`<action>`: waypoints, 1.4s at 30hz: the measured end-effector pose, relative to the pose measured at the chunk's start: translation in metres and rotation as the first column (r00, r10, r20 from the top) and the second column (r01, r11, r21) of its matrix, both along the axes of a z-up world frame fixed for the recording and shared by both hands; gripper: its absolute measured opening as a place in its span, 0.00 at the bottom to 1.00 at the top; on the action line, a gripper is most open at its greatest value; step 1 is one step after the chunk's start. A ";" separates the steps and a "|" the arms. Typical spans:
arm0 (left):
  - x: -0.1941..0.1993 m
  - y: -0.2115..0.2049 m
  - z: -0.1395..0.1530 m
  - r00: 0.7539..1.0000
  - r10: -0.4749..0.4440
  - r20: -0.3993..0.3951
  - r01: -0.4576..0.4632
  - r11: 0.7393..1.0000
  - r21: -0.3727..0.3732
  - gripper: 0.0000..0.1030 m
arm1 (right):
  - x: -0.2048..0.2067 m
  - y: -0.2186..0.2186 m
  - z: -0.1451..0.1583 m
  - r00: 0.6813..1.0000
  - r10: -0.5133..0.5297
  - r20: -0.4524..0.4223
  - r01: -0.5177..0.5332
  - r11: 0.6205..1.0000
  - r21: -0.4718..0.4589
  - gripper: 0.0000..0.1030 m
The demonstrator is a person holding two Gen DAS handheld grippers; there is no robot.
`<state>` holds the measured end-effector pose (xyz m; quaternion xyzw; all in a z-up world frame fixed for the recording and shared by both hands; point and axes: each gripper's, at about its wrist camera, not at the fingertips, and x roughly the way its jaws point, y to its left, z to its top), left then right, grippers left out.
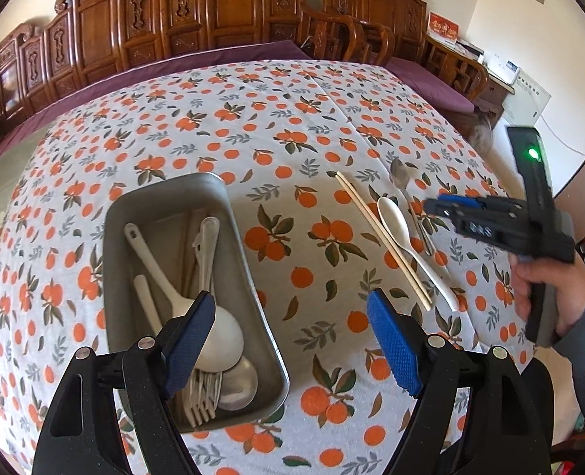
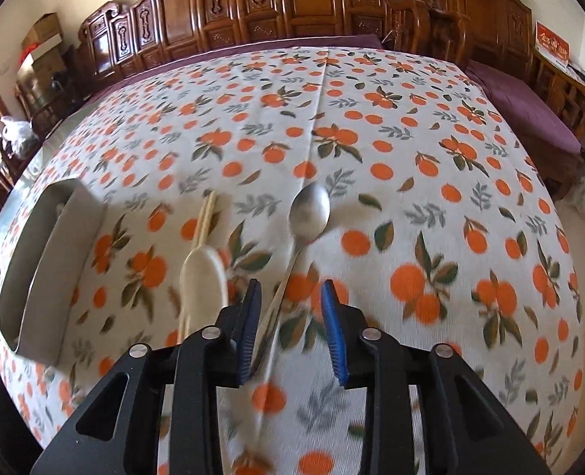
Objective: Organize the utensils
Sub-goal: 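Grasp the metal spoon lying on the cloth with the right tool, then grasp a wooden chopstick with the left tool while the right tool lifts the metal spoon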
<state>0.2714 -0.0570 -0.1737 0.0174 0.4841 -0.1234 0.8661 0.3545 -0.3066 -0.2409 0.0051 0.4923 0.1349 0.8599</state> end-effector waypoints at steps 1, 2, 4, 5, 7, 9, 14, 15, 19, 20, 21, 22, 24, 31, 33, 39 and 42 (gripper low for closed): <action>0.002 -0.001 -0.001 1.000 -0.002 -0.001 0.002 1.000 0.000 0.73 | 0.006 -0.001 -0.001 1.000 -0.002 0.002 0.002 1.000 0.000 0.37; 0.004 -0.003 -0.002 1.000 -0.004 -0.002 0.004 1.000 0.000 0.73 | 0.011 -0.001 -0.003 1.000 -0.004 0.003 0.004 1.000 0.001 0.39; 0.007 -0.006 -0.004 1.000 -0.006 -0.005 0.006 1.000 0.000 0.73 | 0.025 -0.003 -0.008 1.000 -0.008 0.003 0.008 1.000 0.001 0.40; 0.010 -0.008 -0.005 1.000 -0.007 -0.007 0.007 1.000 -0.002 0.73 | 0.030 -0.004 -0.009 1.000 -0.011 0.005 0.011 1.000 0.005 0.40; 0.013 -0.011 -0.005 1.000 -0.013 -0.009 0.013 1.000 -0.003 0.73 | 0.042 -0.006 -0.012 1.000 -0.017 0.001 0.017 1.000 0.019 0.40; 0.015 -0.013 -0.005 1.000 -0.021 -0.006 0.021 1.000 0.001 0.73 | 0.051 -0.007 -0.014 1.000 -0.019 -0.003 0.019 0.999 0.026 0.40; 0.022 -0.019 -0.009 0.999 -0.029 -0.014 0.029 1.000 0.006 0.73 | 0.066 -0.001 -0.019 1.000 0.017 -0.019 -0.016 0.999 0.051 0.40; 0.023 -0.020 -0.010 0.999 -0.031 -0.016 0.031 0.999 0.007 0.73 | 0.067 0.003 -0.019 0.999 0.032 -0.019 -0.031 0.999 0.040 0.40; 0.025 -0.023 -0.012 0.999 -0.033 -0.024 0.033 0.999 0.012 0.73 | 0.070 0.011 -0.020 0.998 0.057 -0.014 -0.057 0.998 -0.001 0.30; 0.025 -0.024 -0.013 0.999 -0.034 -0.025 0.034 0.999 0.012 0.73 | 0.071 0.010 -0.020 0.998 0.055 -0.017 -0.055 0.998 0.004 0.30; 0.026 -0.026 -0.013 0.999 -0.035 -0.026 0.035 0.999 0.014 0.73 | 0.071 0.008 -0.020 0.998 0.052 -0.021 -0.051 0.999 0.014 0.29; 0.026 -0.027 -0.013 0.999 -0.037 -0.027 0.038 0.999 0.015 0.73 | 0.069 0.007 -0.019 0.999 0.049 -0.018 -0.048 0.999 0.020 0.27; 0.025 -0.031 -0.012 0.999 -0.044 -0.025 0.045 0.999 0.021 0.74 | 0.066 0.002 -0.016 0.999 0.040 -0.010 -0.040 0.999 0.036 0.06; 0.024 -0.044 -0.014 0.998 -0.060 -0.027 0.061 0.998 0.036 0.73 | 0.048 -0.016 -0.009 0.999 0.030 -0.024 -0.027 0.994 0.103 0.02; 0.025 -0.050 -0.016 0.997 -0.067 -0.032 0.068 0.997 0.037 0.73 | 0.041 -0.019 -0.006 0.999 0.039 -0.015 -0.037 0.995 0.097 0.02; 0.029 -0.068 -0.032 0.995 -0.075 -0.065 0.077 0.996 0.035 0.73 | 0.017 -0.042 0.008 1.000 0.029 0.001 -0.029 0.993 0.117 0.01; 0.031 -0.078 -0.040 0.993 -0.083 -0.085 0.086 0.996 0.031 0.73 | 0.009 -0.053 0.012 1.000 0.024 0.005 -0.024 0.993 0.115 0.02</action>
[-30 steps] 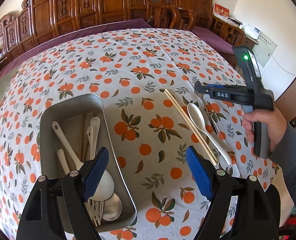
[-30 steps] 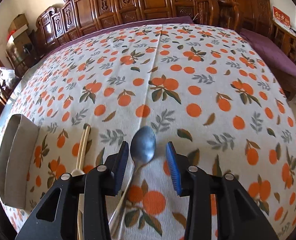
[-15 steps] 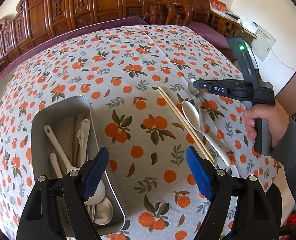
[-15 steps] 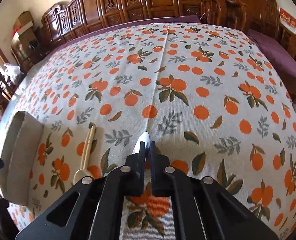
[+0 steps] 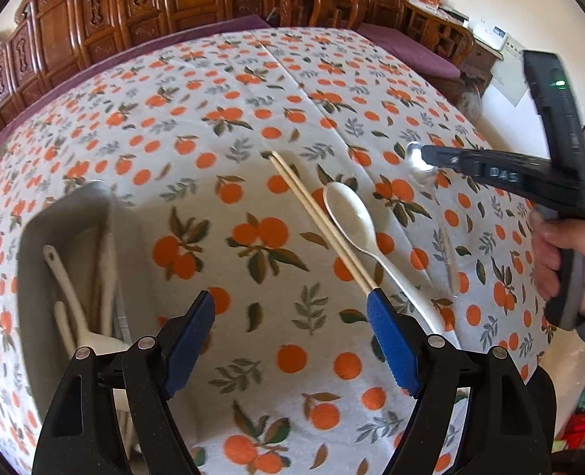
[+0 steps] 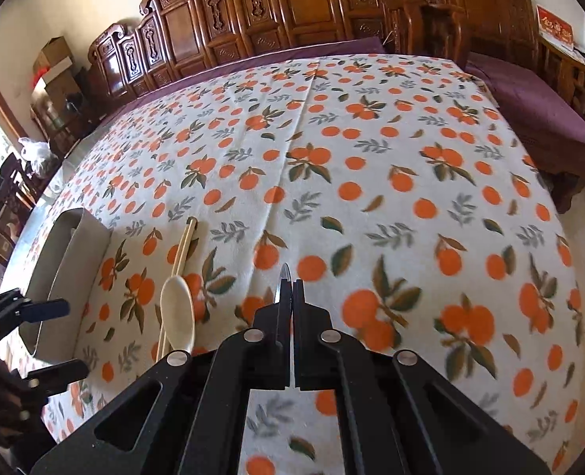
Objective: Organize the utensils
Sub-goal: 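Grasp a wooden chopstick with the left tool while the right tool lifts the metal spoon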
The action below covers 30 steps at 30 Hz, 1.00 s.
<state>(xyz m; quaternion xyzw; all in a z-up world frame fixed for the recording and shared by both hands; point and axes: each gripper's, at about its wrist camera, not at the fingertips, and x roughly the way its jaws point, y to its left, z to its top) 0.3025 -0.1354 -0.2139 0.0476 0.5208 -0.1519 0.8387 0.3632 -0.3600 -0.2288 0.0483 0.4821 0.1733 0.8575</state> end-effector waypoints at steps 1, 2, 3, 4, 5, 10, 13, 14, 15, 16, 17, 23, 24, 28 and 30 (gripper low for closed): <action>0.001 -0.003 -0.002 1.000 -0.003 -0.003 0.003 1.000 0.001 0.73 | -0.004 -0.003 0.002 1.000 0.001 0.004 -0.001 1.000 -0.004 0.01; 0.002 -0.007 -0.004 1.000 -0.005 -0.006 0.005 1.000 0.002 0.73 | -0.006 -0.006 0.004 1.000 0.001 0.007 -0.001 1.000 -0.005 0.01; 0.003 -0.011 -0.007 1.000 -0.007 -0.009 0.007 1.000 0.004 0.73 | -0.009 -0.009 0.005 1.000 0.002 0.009 -0.002 1.000 -0.006 0.02; 0.005 -0.014 -0.009 1.000 -0.005 -0.011 0.005 1.000 0.007 0.73 | -0.012 -0.011 0.007 1.000 0.002 0.013 -0.002 1.000 -0.007 0.01; 0.006 -0.018 -0.012 1.000 -0.003 -0.015 0.003 1.000 0.010 0.73 | -0.014 -0.013 0.009 1.000 0.002 0.016 -0.002 1.000 -0.007 0.02; 0.015 -0.026 -0.025 0.999 0.029 -0.030 -0.027 0.999 0.042 0.73 | -0.024 -0.017 0.016 0.999 0.007 0.032 -0.007 1.000 -0.002 0.02; 0.021 -0.028 -0.034 0.997 0.055 -0.046 -0.052 0.996 0.068 0.73 | -0.029 -0.017 0.019 0.999 0.010 0.038 -0.010 1.000 0.010 0.02; 0.022 -0.028 -0.036 0.997 0.060 -0.051 -0.056 0.996 0.071 0.73 | -0.031 -0.017 0.019 0.999 0.011 0.040 -0.011 1.000 0.014 0.02; 0.024 -0.028 -0.038 0.996 0.067 -0.057 -0.063 0.995 0.078 0.73 | -0.032 -0.017 0.020 0.999 0.011 0.041 -0.012 1.000 0.018 0.02; 0.025 -0.029 -0.040 0.996 0.071 -0.059 -0.066 0.994 0.083 0.74 | -0.033 -0.017 0.020 0.999 0.011 0.042 -0.012 1.000 0.020 0.02; 0.026 -0.029 -0.041 0.995 0.074 -0.062 -0.069 0.994 0.081 0.74 | -0.034 -0.016 0.020 0.999 0.011 0.043 -0.012 1.000 0.021 0.02; 0.031 -0.031 -0.041 0.994 0.094 -0.056 -0.088 0.991 0.105 0.71 | -0.039 -0.014 0.020 0.999 0.008 0.044 -0.009 0.999 0.031 0.02; 0.032 -0.031 -0.042 0.994 0.098 -0.056 -0.091 0.990 0.111 0.69 | -0.040 -0.014 0.020 0.999 0.009 0.045 -0.010 1.000 0.029 0.02; 0.031 -0.030 -0.040 0.994 0.098 -0.048 -0.092 0.990 0.111 0.44 | -0.044 -0.011 0.020 0.999 0.012 0.044 -0.013 1.000 0.026 0.02; 0.030 -0.029 -0.038 0.994 0.096 -0.049 -0.090 0.990 0.111 0.33 | -0.045 -0.010 0.019 0.999 0.012 0.041 -0.013 1.000 0.027 0.02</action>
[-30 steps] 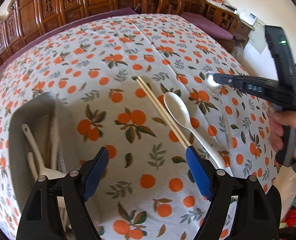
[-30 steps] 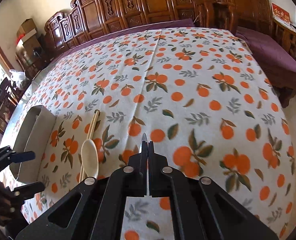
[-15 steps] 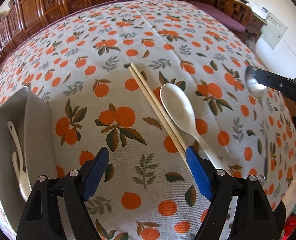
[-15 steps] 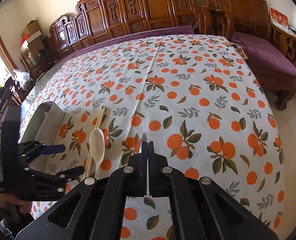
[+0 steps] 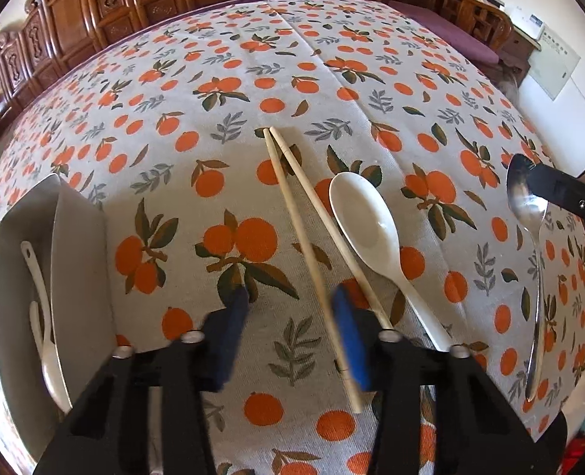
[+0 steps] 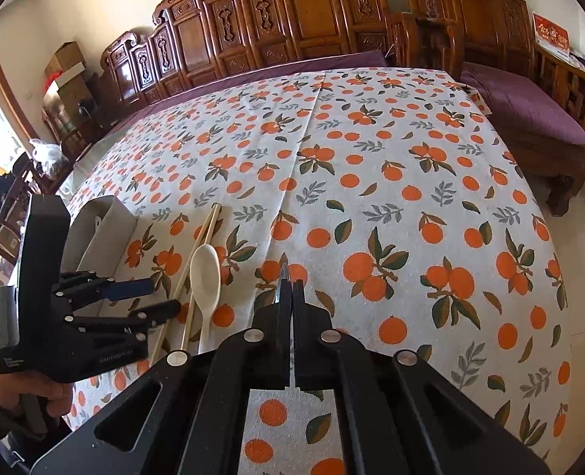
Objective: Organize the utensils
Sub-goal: 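Grasp a wooden chopstick with the left tool while the right tool lifts the metal spoon, then lower the chopstick into the tray and open the left tool while the right tool carries the metal spoon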
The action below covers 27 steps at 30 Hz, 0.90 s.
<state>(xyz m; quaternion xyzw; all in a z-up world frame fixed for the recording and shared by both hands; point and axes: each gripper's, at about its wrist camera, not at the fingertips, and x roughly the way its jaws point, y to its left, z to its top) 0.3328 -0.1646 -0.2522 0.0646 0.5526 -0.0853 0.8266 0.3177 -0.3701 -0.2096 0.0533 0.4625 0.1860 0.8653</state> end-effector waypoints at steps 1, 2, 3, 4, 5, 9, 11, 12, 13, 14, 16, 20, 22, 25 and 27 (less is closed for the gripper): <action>0.000 0.001 0.001 1.000 -0.002 -0.002 0.002 1.000 -0.001 0.24 | 0.000 0.001 0.000 1.000 0.000 -0.001 0.000 1.000 0.000 0.02; -0.001 0.002 0.001 1.000 -0.005 -0.004 0.005 1.000 -0.004 0.14 | -0.001 0.001 -0.001 1.000 0.002 -0.002 -0.002 1.000 0.000 0.02; -0.002 0.004 0.001 1.000 -0.008 -0.010 0.008 1.000 -0.009 0.08 | -0.002 0.002 -0.001 1.000 0.003 -0.003 -0.003 1.000 0.001 0.02; -0.003 0.007 0.001 1.000 -0.008 -0.015 0.008 1.000 -0.011 0.05 | -0.003 0.003 -0.001 1.000 0.003 -0.004 -0.003 1.000 0.004 0.02; -0.004 0.009 0.001 1.000 -0.007 -0.017 0.007 1.000 -0.012 0.04 | -0.004 0.004 -0.001 1.000 0.003 -0.005 -0.003 1.000 0.007 0.02; -0.012 0.024 0.006 1.000 0.002 -0.010 -0.002 1.000 -0.025 0.04 | -0.009 0.011 0.004 1.000 0.010 0.002 -0.010 1.000 0.008 0.02; -0.017 0.031 0.010 1.000 0.004 -0.002 -0.004 0.999 -0.032 0.04 | -0.011 0.015 0.008 1.000 0.014 0.007 -0.014 1.000 0.008 0.02; -0.018 0.033 0.012 1.000 0.006 0.003 -0.006 0.999 -0.037 0.04 | -0.012 0.018 0.010 1.000 0.016 0.011 -0.016 1.000 0.007 0.02; -0.020 0.036 0.015 1.000 0.008 0.009 -0.008 0.999 -0.042 0.04 | -0.013 0.020 0.012 1.000 0.018 0.014 -0.018 1.000 0.008 0.02; -0.023 0.040 0.020 1.000 0.010 0.017 -0.009 0.999 -0.048 0.04 | -0.014 0.022 0.015 1.000 0.021 0.018 -0.021 1.000 0.008 0.02; -0.028 0.045 0.027 0.999 0.009 0.031 -0.008 0.998 -0.057 0.04 | -0.016 0.027 0.021 0.999 0.026 0.028 -0.026 1.000 0.009 0.02; -0.037 0.056 0.046 0.998 0.007 0.065 -0.003 0.997 -0.072 0.04 | -0.020 0.038 0.032 0.998 0.039 0.043 -0.040 0.999 0.011 0.02; -0.042 0.062 0.055 0.997 0.009 0.081 -0.002 0.997 -0.078 0.04 | -0.022 0.045 0.036 0.998 0.047 0.050 -0.047 0.999 0.012 0.02; -0.047 0.072 0.068 0.995 0.015 0.101 -0.006 0.996 -0.093 0.04 | -0.025 0.056 0.044 0.996 0.058 0.060 -0.059 0.998 0.010 0.02; -0.051 0.078 0.076 0.993 0.017 0.114 -0.006 0.995 -0.101 0.04 | -0.026 0.064 0.049 0.995 0.068 0.068 -0.068 0.998 0.008 0.02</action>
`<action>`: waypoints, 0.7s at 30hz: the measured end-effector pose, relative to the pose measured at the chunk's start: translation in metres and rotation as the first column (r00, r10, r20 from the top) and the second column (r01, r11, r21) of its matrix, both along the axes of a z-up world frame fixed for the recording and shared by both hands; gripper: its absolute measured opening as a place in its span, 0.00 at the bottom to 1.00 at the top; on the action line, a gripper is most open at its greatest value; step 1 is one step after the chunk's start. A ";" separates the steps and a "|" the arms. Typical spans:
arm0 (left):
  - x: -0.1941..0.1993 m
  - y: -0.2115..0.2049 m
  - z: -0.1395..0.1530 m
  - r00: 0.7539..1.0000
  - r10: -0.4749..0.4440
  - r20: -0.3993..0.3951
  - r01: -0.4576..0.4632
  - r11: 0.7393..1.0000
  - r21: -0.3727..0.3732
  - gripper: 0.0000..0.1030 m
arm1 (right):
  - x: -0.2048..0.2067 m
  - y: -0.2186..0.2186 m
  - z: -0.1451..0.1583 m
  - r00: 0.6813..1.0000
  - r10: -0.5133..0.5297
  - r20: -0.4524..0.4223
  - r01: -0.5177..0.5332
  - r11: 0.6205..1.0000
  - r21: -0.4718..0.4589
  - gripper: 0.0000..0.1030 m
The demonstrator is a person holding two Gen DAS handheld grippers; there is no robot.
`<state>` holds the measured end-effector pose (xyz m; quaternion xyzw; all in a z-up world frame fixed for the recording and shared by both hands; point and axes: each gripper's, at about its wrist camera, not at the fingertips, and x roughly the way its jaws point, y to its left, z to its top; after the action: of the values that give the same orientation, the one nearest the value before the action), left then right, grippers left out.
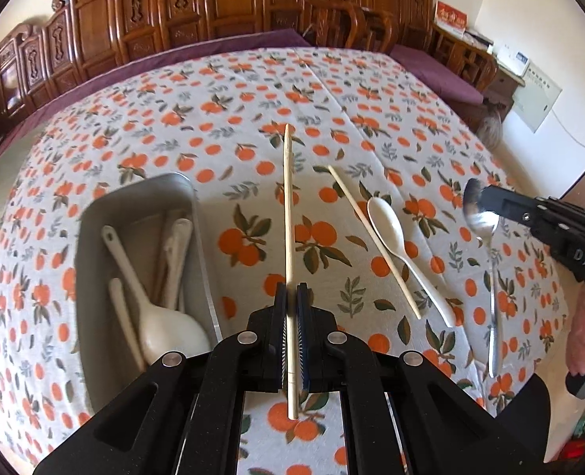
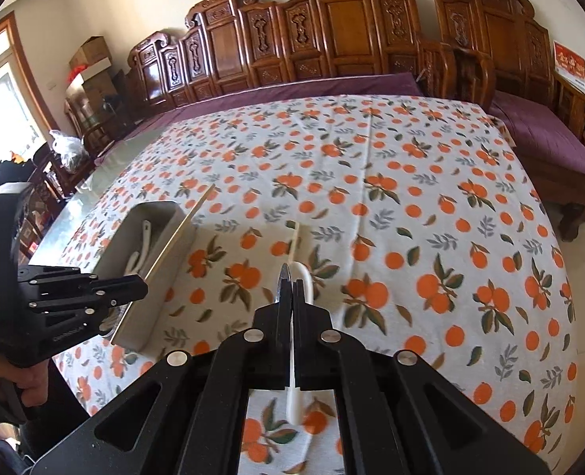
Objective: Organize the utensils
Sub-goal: 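Lower the chopstick into the tray and open the left tool while the right tool carries the metal spoon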
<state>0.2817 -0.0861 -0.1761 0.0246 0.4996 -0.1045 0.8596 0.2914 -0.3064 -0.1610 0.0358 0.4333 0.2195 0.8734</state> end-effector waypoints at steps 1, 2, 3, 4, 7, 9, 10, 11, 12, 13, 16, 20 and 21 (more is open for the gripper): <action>-0.002 0.003 0.003 1.000 -0.001 0.005 0.001 1.000 -0.003 0.04 | -0.001 0.004 0.002 1.000 0.003 0.003 -0.003 1.000 -0.001 0.02; -0.004 0.007 0.008 1.000 0.001 0.014 -0.001 1.000 -0.007 0.04 | -0.001 0.007 0.004 1.000 0.008 0.006 -0.008 1.000 -0.001 0.02; -0.005 0.010 0.011 1.000 0.001 0.019 -0.001 1.000 -0.010 0.04 | -0.001 0.011 0.006 1.000 0.012 0.009 -0.012 1.000 0.000 0.02; -0.007 0.012 0.013 1.000 0.002 0.024 -0.002 1.000 -0.014 0.04 | -0.001 0.014 0.008 1.000 0.016 0.011 -0.016 1.000 0.000 0.02; -0.012 0.024 0.021 0.999 0.006 0.036 -0.005 1.000 -0.025 0.04 | -0.002 0.025 0.012 0.999 0.027 0.017 -0.027 1.000 0.002 0.02; -0.014 0.030 0.024 0.999 0.006 0.040 -0.005 1.000 -0.029 0.04 | -0.003 0.033 0.013 0.999 0.035 0.018 -0.035 0.999 0.002 0.02; -0.015 0.033 0.025 0.999 0.006 0.041 -0.004 0.999 -0.031 0.04 | -0.003 0.036 0.014 0.999 0.038 0.018 -0.038 0.999 0.001 0.02; -0.016 0.036 0.025 0.999 0.005 0.042 -0.003 0.999 -0.034 0.04 | -0.003 0.039 0.014 0.999 0.041 0.018 -0.041 0.999 0.001 0.02; -0.017 0.040 0.025 0.999 0.001 0.040 0.001 0.999 -0.039 0.04 | -0.003 0.042 0.014 0.999 0.043 0.018 -0.043 0.999 0.001 0.02; -0.018 0.042 0.024 0.999 -0.001 0.039 0.003 0.999 -0.041 0.04 | -0.004 0.045 0.014 0.999 0.047 0.018 -0.047 0.999 0.001 0.02; -0.018 0.055 0.021 1.000 0.002 0.031 -0.001 0.999 -0.043 0.04 | -0.005 0.052 0.013 0.998 0.053 0.015 -0.053 0.999 0.000 0.02; -0.017 0.071 0.014 1.000 0.005 0.010 -0.005 0.999 -0.036 0.04 | -0.005 0.060 0.011 0.998 0.060 0.009 -0.060 0.998 -0.001 0.02; -0.016 0.076 0.010 1.000 0.008 0.004 -0.008 0.999 -0.033 0.04 | -0.005 0.061 0.011 0.998 0.061 0.008 -0.061 0.998 -0.001 0.02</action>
<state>0.2661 -0.0104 -0.1657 0.0088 0.4962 -0.1091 0.8613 0.2868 -0.2453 -0.1504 0.0212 0.4310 0.2460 0.8679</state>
